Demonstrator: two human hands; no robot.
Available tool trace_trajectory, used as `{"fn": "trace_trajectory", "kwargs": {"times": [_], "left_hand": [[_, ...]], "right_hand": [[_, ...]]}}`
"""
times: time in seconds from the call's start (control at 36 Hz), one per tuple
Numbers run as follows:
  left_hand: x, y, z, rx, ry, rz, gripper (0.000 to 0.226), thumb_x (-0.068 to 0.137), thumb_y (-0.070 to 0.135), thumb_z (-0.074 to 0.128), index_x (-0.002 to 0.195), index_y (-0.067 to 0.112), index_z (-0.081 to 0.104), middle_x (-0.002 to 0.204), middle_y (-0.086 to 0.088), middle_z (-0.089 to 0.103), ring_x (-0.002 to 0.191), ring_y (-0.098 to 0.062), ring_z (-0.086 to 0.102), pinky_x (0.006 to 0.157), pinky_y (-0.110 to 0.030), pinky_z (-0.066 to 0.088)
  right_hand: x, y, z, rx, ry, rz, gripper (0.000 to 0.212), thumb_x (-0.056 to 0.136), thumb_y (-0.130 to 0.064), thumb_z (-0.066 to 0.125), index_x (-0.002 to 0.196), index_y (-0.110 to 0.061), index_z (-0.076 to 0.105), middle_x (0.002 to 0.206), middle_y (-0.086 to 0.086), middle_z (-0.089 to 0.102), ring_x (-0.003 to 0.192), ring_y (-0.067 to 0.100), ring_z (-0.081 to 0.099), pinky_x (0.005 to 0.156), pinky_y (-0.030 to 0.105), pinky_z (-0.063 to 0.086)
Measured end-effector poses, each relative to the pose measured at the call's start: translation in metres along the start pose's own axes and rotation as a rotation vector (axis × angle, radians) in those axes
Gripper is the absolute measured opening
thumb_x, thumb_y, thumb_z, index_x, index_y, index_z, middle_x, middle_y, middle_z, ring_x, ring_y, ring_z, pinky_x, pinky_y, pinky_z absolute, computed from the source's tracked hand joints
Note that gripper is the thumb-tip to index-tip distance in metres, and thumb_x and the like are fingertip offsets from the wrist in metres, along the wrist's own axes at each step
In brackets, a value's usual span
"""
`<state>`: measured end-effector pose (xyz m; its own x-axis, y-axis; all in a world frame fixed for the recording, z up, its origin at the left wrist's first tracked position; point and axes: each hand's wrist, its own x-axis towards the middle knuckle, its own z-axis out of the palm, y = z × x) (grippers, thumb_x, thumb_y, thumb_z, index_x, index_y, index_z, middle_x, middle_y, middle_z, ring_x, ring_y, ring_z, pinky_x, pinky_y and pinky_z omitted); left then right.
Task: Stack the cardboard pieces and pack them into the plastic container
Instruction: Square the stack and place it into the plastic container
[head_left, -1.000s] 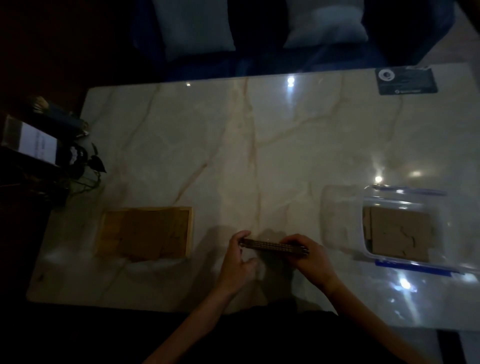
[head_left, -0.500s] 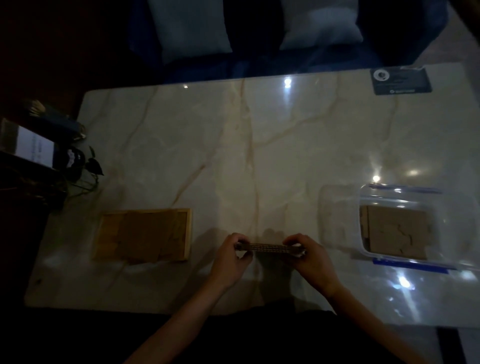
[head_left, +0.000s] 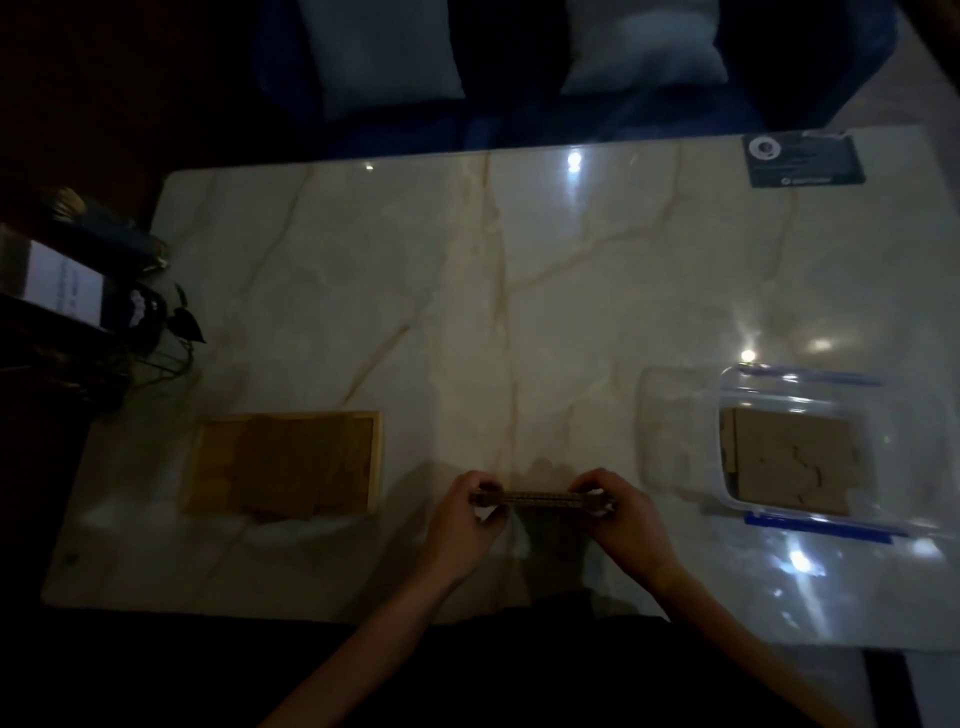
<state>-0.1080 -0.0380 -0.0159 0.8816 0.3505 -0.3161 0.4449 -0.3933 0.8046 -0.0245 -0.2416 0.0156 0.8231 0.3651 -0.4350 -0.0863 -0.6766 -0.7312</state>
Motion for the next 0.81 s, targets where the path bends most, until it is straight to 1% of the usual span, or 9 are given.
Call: {"fn": "trace_trajectory", "kwargs": {"times": [0.17,0.25,0.39,0.42,0.53,0.61,0.69,0.75,0.81], "left_hand": [[0.000,0.004,-0.007,-0.012,0.013,0.049,0.035,0.067,0.036,0.064,0.094,0.054,0.053,0.094,0.016,0.061,0.086,0.003,0.060,0.064,-0.018,0.051],[-0.002,0.002,-0.007,-0.008,0.001,0.059,0.036,0.069,0.025,0.069,0.091,0.049,0.054,0.093,0.012,0.061,0.084,0.000,0.060,0.067,-0.016,0.048],[-0.006,0.002,-0.001,-0.020,-0.004,0.004,0.039,0.074,0.003,0.071,0.088,0.033,0.051,0.089,-0.002,0.063,0.082,-0.018,0.062,0.075,-0.034,0.050],[-0.005,0.003,-0.001,-0.021,-0.002,-0.001,0.037,0.074,0.002,0.070,0.089,0.031,0.051,0.089,-0.002,0.063,0.082,-0.019,0.062,0.076,-0.032,0.050],[-0.005,0.002,-0.003,0.018,-0.040,-0.016,0.033,0.076,0.005,0.070,0.092,0.026,0.051,0.087,0.004,0.060,0.080,-0.014,0.059,0.067,-0.005,0.040],[-0.007,0.002,-0.011,0.024,-0.097,-0.001,0.033,0.079,0.010,0.070,0.092,0.032,0.049,0.091,0.003,0.059,0.084,-0.014,0.057,0.066,-0.010,0.037],[-0.011,-0.001,-0.019,0.054,-0.148,0.012,0.037,0.080,0.017,0.071,0.097,0.040,0.047,0.103,0.003,0.058,0.091,-0.010,0.054,0.070,-0.012,0.036],[-0.017,-0.003,-0.025,-0.008,-0.188,-0.030,0.040,0.080,0.017,0.072,0.098,0.042,0.047,0.102,0.010,0.058,0.089,-0.003,0.054,0.068,-0.004,0.038],[-0.024,-0.004,-0.031,-0.133,-0.251,-0.076,0.044,0.079,0.014,0.072,0.102,0.044,0.050,0.104,0.017,0.061,0.090,0.000,0.059,0.071,-0.003,0.043]], "right_hand": [[-0.001,-0.004,-0.006,-0.002,0.036,-0.062,0.027,0.071,-0.023,0.083,0.086,-0.034,0.063,0.086,-0.011,0.068,0.080,0.009,0.066,0.072,0.035,0.056],[-0.005,-0.002,-0.001,0.022,0.043,-0.032,0.028,0.071,-0.017,0.082,0.086,-0.032,0.064,0.085,-0.010,0.068,0.079,0.010,0.066,0.073,0.036,0.055],[-0.010,-0.001,0.012,0.020,0.059,0.020,0.031,0.073,0.002,0.068,0.085,-0.027,0.065,0.081,-0.006,0.070,0.075,0.015,0.066,0.071,0.036,0.052],[-0.010,-0.002,0.012,0.017,0.073,0.017,0.031,0.073,0.003,0.067,0.085,-0.025,0.065,0.081,-0.005,0.071,0.076,0.015,0.067,0.071,0.034,0.051],[-0.010,-0.007,0.009,-0.007,0.064,0.048,0.021,0.077,-0.005,0.070,0.086,-0.023,0.067,0.083,0.000,0.074,0.080,0.018,0.069,0.070,0.028,0.048],[-0.009,-0.013,0.003,-0.114,0.001,0.059,0.012,0.079,-0.022,0.075,0.089,-0.022,0.068,0.086,0.003,0.075,0.083,0.021,0.069,0.073,0.032,0.050],[-0.010,-0.019,-0.005,-0.168,-0.125,0.087,0.021,0.077,-0.039,0.078,0.087,-0.026,0.065,0.079,-0.008,0.069,0.081,0.013,0.067,0.075,0.027,0.051],[-0.013,-0.025,-0.009,-0.156,-0.201,0.124,0.021,0.076,-0.037,0.078,0.088,-0.031,0.063,0.067,-0.015,0.063,0.069,0.005,0.063,0.066,0.019,0.050],[-0.019,-0.029,-0.010,-0.122,-0.260,0.183,0.022,0.074,-0.032,0.080,0.091,-0.028,0.066,0.065,-0.010,0.066,0.057,0.003,0.060,0.053,0.016,0.048]]}}
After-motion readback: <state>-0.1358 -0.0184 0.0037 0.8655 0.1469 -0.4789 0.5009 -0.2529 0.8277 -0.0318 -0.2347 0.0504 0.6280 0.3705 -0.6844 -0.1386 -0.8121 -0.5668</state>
